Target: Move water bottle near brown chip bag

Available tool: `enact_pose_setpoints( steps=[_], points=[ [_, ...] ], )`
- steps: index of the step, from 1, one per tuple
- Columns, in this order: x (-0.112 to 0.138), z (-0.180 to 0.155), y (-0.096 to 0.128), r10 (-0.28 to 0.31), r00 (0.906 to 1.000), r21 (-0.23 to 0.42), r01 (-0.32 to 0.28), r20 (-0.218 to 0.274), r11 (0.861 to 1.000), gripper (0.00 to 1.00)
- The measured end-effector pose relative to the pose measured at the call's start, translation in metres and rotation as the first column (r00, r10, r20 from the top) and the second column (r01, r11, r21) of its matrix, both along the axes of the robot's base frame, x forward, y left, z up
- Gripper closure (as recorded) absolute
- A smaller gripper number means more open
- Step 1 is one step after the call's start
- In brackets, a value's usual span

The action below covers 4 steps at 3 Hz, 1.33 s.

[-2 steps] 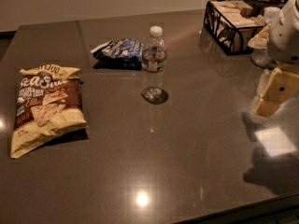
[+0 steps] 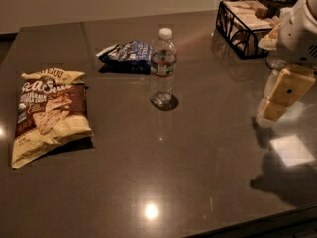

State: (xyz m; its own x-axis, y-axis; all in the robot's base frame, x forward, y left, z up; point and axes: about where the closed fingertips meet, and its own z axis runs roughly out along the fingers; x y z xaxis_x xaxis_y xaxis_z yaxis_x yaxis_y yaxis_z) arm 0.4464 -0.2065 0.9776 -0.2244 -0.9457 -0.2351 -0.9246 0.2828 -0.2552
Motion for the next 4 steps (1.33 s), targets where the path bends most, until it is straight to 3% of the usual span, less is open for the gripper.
enact_pose_setpoints(
  steps=[2, 3, 4],
  points=[
    [0.040, -0.011, 0.041, 0.005, 1.0000, 0.114, -0.005, 0.002, 0.993, 0.00],
    [0.072, -0.022, 0.058, -0.011, 0.9999, 0.192, 0.010, 0.007, 0.981, 0.00],
    [0.102, -0.026, 0.078, -0.027, 0.9995, 0.282, 0.022, 0.016, 0.959, 0.00]
  ],
)
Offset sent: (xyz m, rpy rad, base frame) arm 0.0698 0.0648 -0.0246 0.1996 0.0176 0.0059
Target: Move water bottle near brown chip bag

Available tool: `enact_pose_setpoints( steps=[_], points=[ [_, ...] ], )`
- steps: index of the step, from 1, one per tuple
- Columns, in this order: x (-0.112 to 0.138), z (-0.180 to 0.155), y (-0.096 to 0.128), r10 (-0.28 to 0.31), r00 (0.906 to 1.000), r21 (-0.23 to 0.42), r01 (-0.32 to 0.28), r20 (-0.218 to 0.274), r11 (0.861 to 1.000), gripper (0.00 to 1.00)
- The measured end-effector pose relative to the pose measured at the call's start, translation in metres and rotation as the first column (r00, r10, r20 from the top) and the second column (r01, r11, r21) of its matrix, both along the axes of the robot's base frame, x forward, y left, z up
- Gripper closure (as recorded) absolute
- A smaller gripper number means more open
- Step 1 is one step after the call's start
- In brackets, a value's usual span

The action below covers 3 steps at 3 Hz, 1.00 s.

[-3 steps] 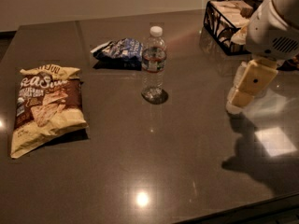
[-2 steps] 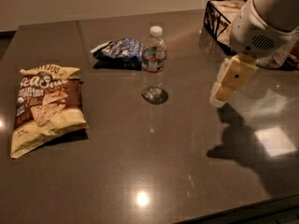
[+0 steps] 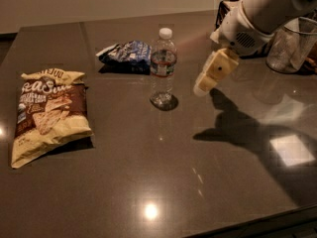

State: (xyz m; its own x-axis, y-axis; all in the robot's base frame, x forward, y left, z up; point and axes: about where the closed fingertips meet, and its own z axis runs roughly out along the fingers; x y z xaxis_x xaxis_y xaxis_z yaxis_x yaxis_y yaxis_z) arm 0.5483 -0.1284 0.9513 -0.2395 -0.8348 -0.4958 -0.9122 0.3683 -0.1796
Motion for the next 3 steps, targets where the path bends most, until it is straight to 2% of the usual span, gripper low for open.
enact_pose_setpoints(
  steps=[1, 2, 3],
  points=[
    [0.027, 0.001, 0.018, -0.023, 0.9995, 0.097, 0.020, 0.021, 0.995, 0.00],
    [0.040, 0.004, 0.040, -0.015, 0.9996, 0.174, 0.010, 0.026, 0.985, 0.00],
    [0.044, 0.005, 0.063, 0.017, 0.9997, 0.235, -0.020, 0.016, 0.972, 0.00]
  ],
)
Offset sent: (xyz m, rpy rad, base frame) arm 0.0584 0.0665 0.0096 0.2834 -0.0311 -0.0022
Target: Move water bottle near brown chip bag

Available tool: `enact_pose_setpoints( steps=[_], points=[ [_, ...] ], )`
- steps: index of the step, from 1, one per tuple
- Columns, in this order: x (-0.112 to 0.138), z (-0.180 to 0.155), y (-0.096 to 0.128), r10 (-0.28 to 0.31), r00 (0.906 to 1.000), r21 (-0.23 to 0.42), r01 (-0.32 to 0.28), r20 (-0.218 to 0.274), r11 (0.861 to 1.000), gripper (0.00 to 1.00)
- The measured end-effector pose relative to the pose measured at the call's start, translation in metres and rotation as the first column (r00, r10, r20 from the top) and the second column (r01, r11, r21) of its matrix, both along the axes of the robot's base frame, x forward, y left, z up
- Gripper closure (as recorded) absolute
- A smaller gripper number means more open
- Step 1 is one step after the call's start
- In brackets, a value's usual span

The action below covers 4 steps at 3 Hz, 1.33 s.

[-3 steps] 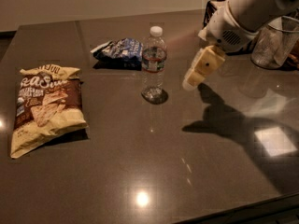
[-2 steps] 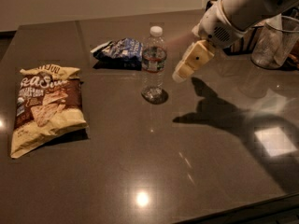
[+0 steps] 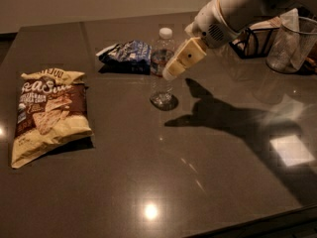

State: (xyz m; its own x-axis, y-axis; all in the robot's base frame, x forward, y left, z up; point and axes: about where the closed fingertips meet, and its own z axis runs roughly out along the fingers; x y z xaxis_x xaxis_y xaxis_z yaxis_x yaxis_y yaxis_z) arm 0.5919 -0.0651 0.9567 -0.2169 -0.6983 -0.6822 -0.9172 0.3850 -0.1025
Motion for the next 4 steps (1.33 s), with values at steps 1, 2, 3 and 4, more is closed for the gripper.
enact_pose_setpoints(
  steps=[1, 2, 3, 4],
  points=[
    [-0.001, -0.003, 0.019, 0.032, 0.9994, 0.032, -0.032, -0.015, 0.999, 0.00],
    [-0.003, -0.002, 0.029, 0.051, 0.9984, 0.053, -0.049, -0.026, 0.997, 0.18],
    [-0.006, 0.002, 0.034, 0.075, 0.9968, 0.075, -0.073, -0.029, 0.994, 0.41],
    [-0.013, 0.010, 0.041, 0.101, 0.9945, 0.101, -0.098, -0.026, 0.990, 0.64]
  ],
)
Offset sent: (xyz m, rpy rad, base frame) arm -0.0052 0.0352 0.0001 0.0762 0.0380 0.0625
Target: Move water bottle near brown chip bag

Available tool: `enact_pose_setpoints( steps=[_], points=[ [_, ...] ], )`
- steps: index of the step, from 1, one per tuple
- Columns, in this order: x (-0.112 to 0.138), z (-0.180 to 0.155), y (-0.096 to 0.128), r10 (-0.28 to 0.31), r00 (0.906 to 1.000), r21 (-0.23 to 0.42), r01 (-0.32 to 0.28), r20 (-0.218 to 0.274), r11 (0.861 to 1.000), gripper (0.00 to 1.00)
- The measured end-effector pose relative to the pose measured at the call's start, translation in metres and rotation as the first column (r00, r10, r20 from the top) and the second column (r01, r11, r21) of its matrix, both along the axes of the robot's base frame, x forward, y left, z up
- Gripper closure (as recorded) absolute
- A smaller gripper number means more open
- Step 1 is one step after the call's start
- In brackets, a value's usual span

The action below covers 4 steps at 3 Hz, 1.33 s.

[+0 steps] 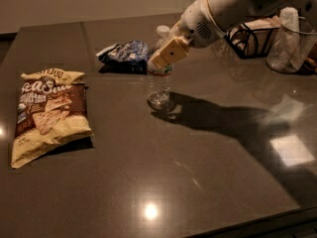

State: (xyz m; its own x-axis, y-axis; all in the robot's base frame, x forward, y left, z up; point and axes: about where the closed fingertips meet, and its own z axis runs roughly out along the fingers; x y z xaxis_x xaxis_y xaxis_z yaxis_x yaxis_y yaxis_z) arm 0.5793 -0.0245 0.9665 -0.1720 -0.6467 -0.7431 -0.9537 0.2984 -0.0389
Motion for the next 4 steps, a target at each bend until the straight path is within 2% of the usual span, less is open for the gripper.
enact_pose_setpoints(
  steps=[1, 2, 3, 4],
  points=[
    [-0.011, 0.014, 0.016, 0.047, 0.9989, 0.040, -0.047, 0.010, 0.998, 0.88],
    [-0.021, 0.027, 0.045, 0.111, 0.9935, 0.069, -0.113, 0.025, 0.991, 1.00],
    [-0.029, 0.032, 0.075, 0.175, 0.9839, 0.072, -0.177, 0.037, 0.982, 1.00],
    [-0.031, 0.022, 0.098, 0.219, 0.9752, 0.051, -0.220, 0.029, 0.974, 1.00]
  ],
)
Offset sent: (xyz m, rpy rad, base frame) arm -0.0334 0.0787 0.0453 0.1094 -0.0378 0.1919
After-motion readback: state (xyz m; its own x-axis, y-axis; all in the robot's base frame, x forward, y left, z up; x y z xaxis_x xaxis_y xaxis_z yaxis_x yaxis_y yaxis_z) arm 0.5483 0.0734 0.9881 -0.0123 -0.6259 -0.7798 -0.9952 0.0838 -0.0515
